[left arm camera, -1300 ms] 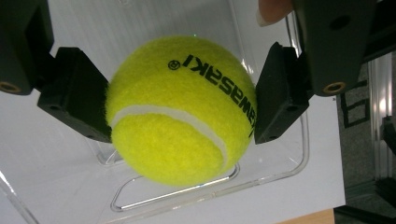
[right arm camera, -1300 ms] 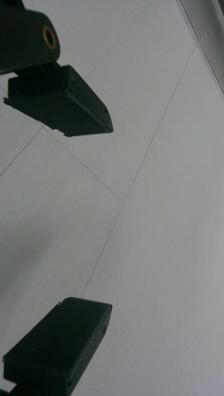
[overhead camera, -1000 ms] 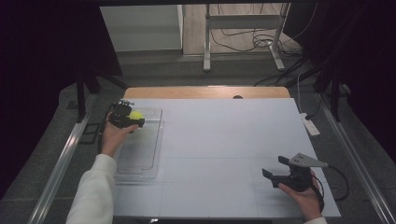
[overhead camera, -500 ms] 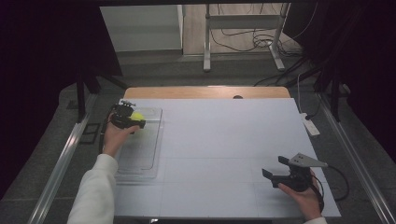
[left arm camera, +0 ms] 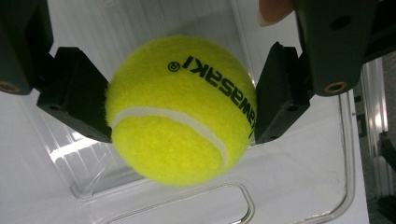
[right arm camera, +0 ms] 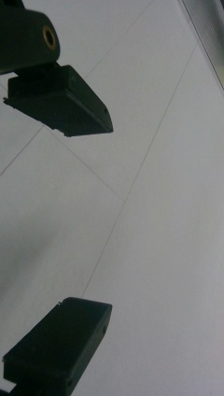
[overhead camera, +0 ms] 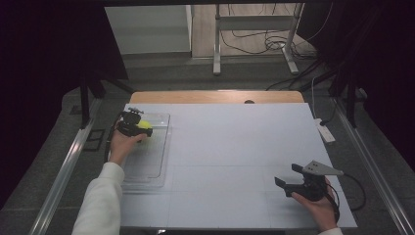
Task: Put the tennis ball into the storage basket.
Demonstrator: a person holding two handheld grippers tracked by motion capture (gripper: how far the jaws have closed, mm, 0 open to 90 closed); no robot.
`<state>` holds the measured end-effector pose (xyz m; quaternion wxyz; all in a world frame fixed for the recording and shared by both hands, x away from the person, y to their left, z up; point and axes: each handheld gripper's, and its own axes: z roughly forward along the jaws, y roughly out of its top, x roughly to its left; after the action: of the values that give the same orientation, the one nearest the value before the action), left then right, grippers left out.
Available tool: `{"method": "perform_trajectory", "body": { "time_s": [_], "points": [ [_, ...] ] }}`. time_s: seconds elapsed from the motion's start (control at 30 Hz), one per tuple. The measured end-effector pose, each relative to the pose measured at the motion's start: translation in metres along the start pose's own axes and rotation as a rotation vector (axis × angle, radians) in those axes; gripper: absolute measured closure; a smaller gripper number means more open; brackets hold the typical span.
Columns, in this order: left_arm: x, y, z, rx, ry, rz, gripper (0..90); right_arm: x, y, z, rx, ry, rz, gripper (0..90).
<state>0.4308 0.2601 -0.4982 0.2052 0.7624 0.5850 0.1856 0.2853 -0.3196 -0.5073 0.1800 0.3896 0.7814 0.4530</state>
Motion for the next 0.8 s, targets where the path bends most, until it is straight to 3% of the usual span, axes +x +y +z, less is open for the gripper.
{"method": "perform_trajectory", "body": {
  "time_s": [0.43, 0.8],
  "points": [
    [-0.0021, -0.0001, 0.0034, 0.016, 0.017, 0.009, 24.3, -0.0002, -0.0002, 0.0002, -0.002, 0.001, 0.002, 11.9],
    [-0.0019, 0.0006, -0.002, -0.025, 0.001, 0.002, 16.7, 0.0001, -0.0002, 0.0002, -0.001, 0.001, 0.002, 11.9]
  ]
}}
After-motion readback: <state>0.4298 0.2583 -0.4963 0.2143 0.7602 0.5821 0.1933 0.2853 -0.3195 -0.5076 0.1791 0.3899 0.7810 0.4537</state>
